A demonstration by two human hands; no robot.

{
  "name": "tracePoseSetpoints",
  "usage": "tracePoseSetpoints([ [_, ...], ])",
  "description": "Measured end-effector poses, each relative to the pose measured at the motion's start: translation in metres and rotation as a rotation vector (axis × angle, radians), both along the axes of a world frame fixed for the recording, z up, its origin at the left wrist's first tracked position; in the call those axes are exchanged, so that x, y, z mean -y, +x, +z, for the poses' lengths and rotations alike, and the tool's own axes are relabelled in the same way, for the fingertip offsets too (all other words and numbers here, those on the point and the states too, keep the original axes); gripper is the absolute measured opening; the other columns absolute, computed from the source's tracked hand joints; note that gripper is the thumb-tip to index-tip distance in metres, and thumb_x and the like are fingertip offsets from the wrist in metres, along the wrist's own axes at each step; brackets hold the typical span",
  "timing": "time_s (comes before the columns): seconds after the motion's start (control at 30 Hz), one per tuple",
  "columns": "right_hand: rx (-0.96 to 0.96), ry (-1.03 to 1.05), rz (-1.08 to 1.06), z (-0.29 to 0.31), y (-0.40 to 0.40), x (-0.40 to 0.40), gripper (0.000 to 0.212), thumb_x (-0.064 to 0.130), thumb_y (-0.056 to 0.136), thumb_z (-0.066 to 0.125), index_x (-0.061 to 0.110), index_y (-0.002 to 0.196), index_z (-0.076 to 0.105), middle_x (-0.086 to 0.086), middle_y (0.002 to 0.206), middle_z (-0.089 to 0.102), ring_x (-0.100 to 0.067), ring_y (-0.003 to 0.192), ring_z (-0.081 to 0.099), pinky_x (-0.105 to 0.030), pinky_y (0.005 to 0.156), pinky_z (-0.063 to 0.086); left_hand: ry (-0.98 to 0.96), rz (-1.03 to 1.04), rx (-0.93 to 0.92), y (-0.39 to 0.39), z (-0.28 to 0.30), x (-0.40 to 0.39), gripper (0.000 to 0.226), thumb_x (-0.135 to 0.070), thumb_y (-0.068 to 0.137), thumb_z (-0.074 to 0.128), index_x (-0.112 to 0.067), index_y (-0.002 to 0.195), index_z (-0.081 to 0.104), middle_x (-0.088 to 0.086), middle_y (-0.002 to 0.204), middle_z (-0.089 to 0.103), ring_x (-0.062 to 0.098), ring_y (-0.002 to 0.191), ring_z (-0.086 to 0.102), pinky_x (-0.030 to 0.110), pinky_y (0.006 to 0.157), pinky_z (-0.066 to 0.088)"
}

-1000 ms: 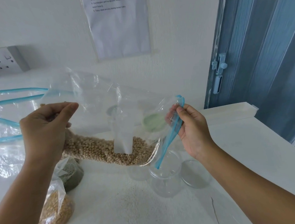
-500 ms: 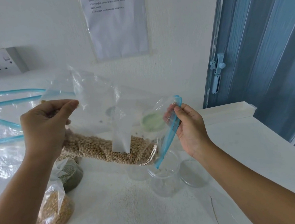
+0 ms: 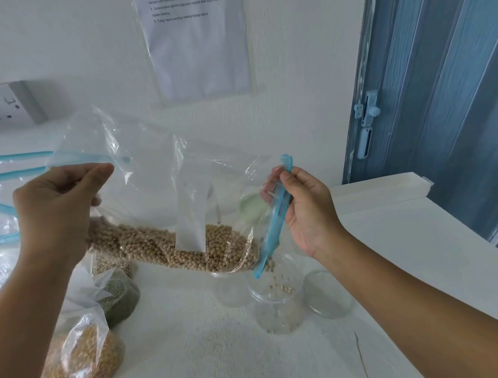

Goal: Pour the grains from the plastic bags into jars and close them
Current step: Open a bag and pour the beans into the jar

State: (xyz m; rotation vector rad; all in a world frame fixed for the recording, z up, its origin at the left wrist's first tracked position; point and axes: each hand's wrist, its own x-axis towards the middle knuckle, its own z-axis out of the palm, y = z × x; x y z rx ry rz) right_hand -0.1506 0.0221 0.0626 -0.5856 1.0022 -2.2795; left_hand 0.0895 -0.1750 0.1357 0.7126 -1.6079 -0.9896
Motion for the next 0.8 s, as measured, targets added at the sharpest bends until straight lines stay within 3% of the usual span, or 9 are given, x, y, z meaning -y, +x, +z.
tracePoseSetpoints([
  [0.13, 0.021, 0.009, 0.000, -0.0030, 0.0013, 0.0037, 0.019, 0.002, 0.107, 0.048, 0.002, 0.102, 0.067, -0.010, 0.091, 0.064, -0.019, 0.082, 0.066, -0.038, 0.090, 0.060, 0.013, 0.010, 0.011, 0.0040, -0.0002, 0.0037, 0.029, -0.060, 0.064, 0.084, -0.037, 0.082, 0.079, -0.014, 0.064, 0.067, 0.000, 0.058, 0.056, 0.011, 0.054, 0.049],
  [0.33, 0.030, 0.009, -0.002, -0.0022, -0.0005, 0.0065, 0.019, 0.002, 0.107, 0.049, 0.002, 0.103, 0.067, -0.010, 0.092, 0.065, -0.019, 0.082, 0.066, -0.037, 0.089, 0.060, -0.004, 0.014, -0.005, 0.0009, -0.0001, 0.0022, 0.013, -0.044, 0.076, 0.087, -0.036, 0.082, 0.078, -0.010, 0.069, 0.066, 0.002, 0.058, 0.055, 0.012, 0.050, 0.048],
  [0.5, 0.030, 0.003, -0.011, -0.0005, -0.0012, 0.0054, 0.020, 0.002, 0.107, 0.048, 0.003, 0.101, 0.067, -0.011, 0.092, 0.064, -0.020, 0.083, 0.065, -0.037, 0.089, 0.060, -0.024, 0.003, -0.022, -0.0018, 0.0036, 0.0032, 0.014, -0.043, 0.077, 0.087, -0.035, 0.084, 0.078, -0.016, 0.063, 0.068, 0.001, 0.056, 0.054, 0.012, 0.054, 0.048],
  [0.63, 0.046, 0.004, -0.011, -0.0021, -0.0012, 0.0032, 0.019, 0.003, 0.107, 0.049, 0.002, 0.102, 0.067, -0.011, 0.091, 0.064, -0.020, 0.084, 0.066, -0.037, 0.090, 0.060, -0.035, -0.007, -0.031, -0.0034, 0.0037, 0.0007, 0.018, -0.047, 0.073, 0.087, -0.035, 0.083, 0.079, -0.016, 0.063, 0.067, 0.002, 0.056, 0.054, 0.017, 0.051, 0.049],
  [0.8, 0.043, 0.016, -0.015, -0.0031, -0.0012, 0.0022, 0.019, 0.003, 0.107, 0.048, 0.003, 0.102, 0.066, -0.010, 0.092, 0.064, -0.019, 0.085, 0.066, -0.037, 0.093, 0.060, -0.063, 0.003, -0.034, -0.0046, 0.0028, -0.0038, 0.009, -0.037, 0.079, 0.089, -0.035, 0.080, 0.080, -0.015, 0.063, 0.068, 0.006, 0.057, 0.054, 0.030, 0.060, 0.050],
])
